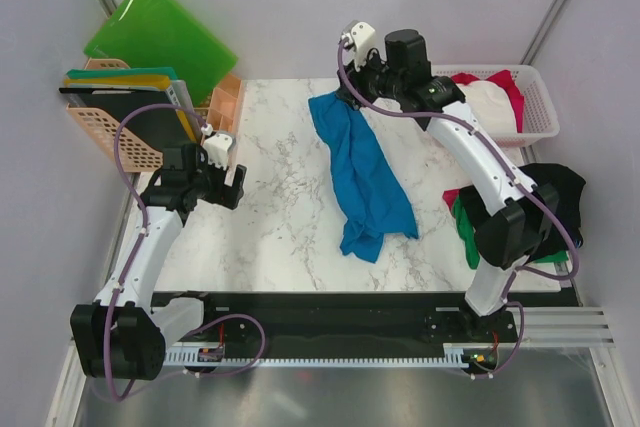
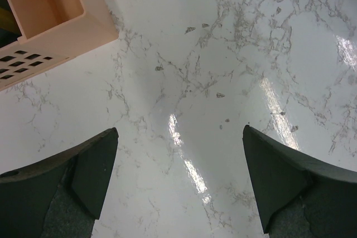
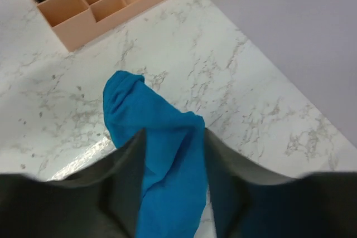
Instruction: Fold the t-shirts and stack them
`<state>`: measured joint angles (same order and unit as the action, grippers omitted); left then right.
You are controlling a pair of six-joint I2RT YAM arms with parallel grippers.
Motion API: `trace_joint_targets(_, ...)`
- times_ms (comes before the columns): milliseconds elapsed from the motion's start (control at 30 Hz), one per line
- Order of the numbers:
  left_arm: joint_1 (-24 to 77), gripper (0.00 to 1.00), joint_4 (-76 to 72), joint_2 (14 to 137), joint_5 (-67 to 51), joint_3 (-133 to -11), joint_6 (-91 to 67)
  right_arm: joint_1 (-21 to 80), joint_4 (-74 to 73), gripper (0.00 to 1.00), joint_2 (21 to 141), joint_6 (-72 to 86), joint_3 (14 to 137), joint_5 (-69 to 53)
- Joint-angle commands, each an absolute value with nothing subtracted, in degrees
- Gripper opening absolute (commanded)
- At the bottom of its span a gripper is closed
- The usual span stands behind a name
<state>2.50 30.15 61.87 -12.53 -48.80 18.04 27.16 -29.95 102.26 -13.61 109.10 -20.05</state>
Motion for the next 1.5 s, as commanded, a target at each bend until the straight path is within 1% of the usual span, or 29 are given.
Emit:
trace_joint_targets(0,2.81,1.0,29.44,61.52,-13.88,-48.96,18.37,27.16,-19.95,0.62,98.44,-13.18,110.49,-12.59)
trace_joint_targets(67,2.73,1.0,29.44,61.26,-14.15,-48.87,18.28,27.16,-19.43,0.75,95.02,-14.49,105.66,-10.04)
trace_joint_targets(167,2.73,1.0,29.53,60.91,-14.41,-48.69,18.19,27.16,-20.73,0.83,87.21,-17.47,97.67,-6.16)
trace_joint_targets(233,2.81,1.0,29.53,60.56,-14.41,-48.52,18.19,27.16,-26.07,0.84,80.9,-18.89,94.15,-5.1)
trace_joint_targets(267,2.81,1.0,29.53,60.38,-14.41,-48.43,18.11,27.16,-30.37,0.83,79.47,-19.85,94.57,-7.53)
trace_joint_targets(300,2.81,1.0,29.44,60.21,-14.41,-48.51,18.19,27.25,-39.55,0.81,78.24,-20.3,94.92,-9.39)
trace_joint_targets(333,2.73,1.0,29.53,60.29,-14.41,-48.52,18.02,27.16,-44.42,0.79,76.22,-21.09,95.18,-12.19)
trace_joint_targets(367,2.81,1.0,29.44,60.38,-14.59,-48.6,18.1,27.16,-49.08,0.73,75.42,-22.14,94.58,-18.57)
trace_joint_targets(400,2.73,1.0,29.44,60.73,-14.5,-48.86,18.02,27.07,-55.31,0.68,73.58,-22.15,91.96,-20.72)
trace_joint_targets(433,2.81,1.0,29.53,60.99,-14.59,-48.95,18.1,27.16,-57.46,0.57,72.35,-22.58,89.85,-23.0)
trace_joint_targets(467,2.81,1.0,29.53,61.17,-14.59,-49.3,18.02,27.33,-58.96,0.52,71.03,-23.11,87.39,-26.16)
trace_joint_targets(500,2.73,1.0,29.53,61.52,-14.59,-49.57,17.93,27.6,-59.58,0.46,68.41,-23.29,84.67,-26.63)
trace_joint_targets(533,2.81,1.0,29.53,61.96,-14.59,-49.74,17.84,27.86,-59.59,0.37,67.25,-23.9,79.33,-27.07)
trace_joint_targets(633,2.81,1.0,29.53,62.58,-14.68,-50.45,17.75,29.0,-59.68,0.25,65.3,-24.43,71.73,-26.54)
trace_joint_targets(700,2.81,1.0,29.62,62.84,-14.5,-50.71,17.75,29.88,-59.85,0.3,66.0,-24.87,69.09,-25.67)
trace_joint_targets(733,2.81,1.0,29.62,62.93,-14.33,-50.71,17.75,30.14,-59.77,0.37,66.44,-25.74,66.99,-25.32)
trace_joint_targets(800,2.81,1.0,29.62,62.75,-13.89,-50.71,17.84,31.29,-59.15,0.48,67.75,-26.19,64.18,-24.44)
trace_joint_targets(833,2.81,1.0,29.71,62.49,-13.71,-50.63,17.93,32.42,-58.89,0.58,68.37,-26.28,63.46,-24.26)
trace_joint_targets(867,2.81,1.0,29.62,62.32,-13.54,-50.45,18.02,33.3,-58.28,0.62,68.99,-26.28,62.76,-24.0)
trace_joint_targets(933,2.81,1.0,29.71,62.14,-13.01,-50.27,18.1,35.58,-56.53,0.66,70.74,-25.32,60.91,-22.08)
trace_joint_targets(1033,2.81,1.0,29.71,62.14,-12.66,-50.19,18.19,37.52,-55.02,0.65,74.17,-24.7,60.47,-20.58)
trace_joint_targets(1100,2.81,1.0,29.71,62.4,-12.66,-50.54,18.11,41.03,-54.32,0.64,77.41,-23.73,60.38,-19.26)
trace_joint_targets(1200,2.81,1.0,29.71,62.84,-12.57,-50.89,18.02,45.69,-50.81,0.59,81.1,-21.55,59.16,-17.41)
trace_joint_targets(1233,2.81,1.0,29.71,63.02,-12.48,-50.89,18.02,47.27,-49.76,0.55,81.99,-20.92,58.8,-17.05)
trace_joint_targets(1367,2.81,1.0,29.71,62.32,-12.04,-50.8,18.11,47.99,-45.01,0.55,86.13,-19.6,58.27,-17.93)
trace_joint_targets(1467,2.81,1.0,29.79,61.7,-11.95,-50.36,18.19,47.9,-44.12,0.57,88.5,-20.3,58.1,-16.79)
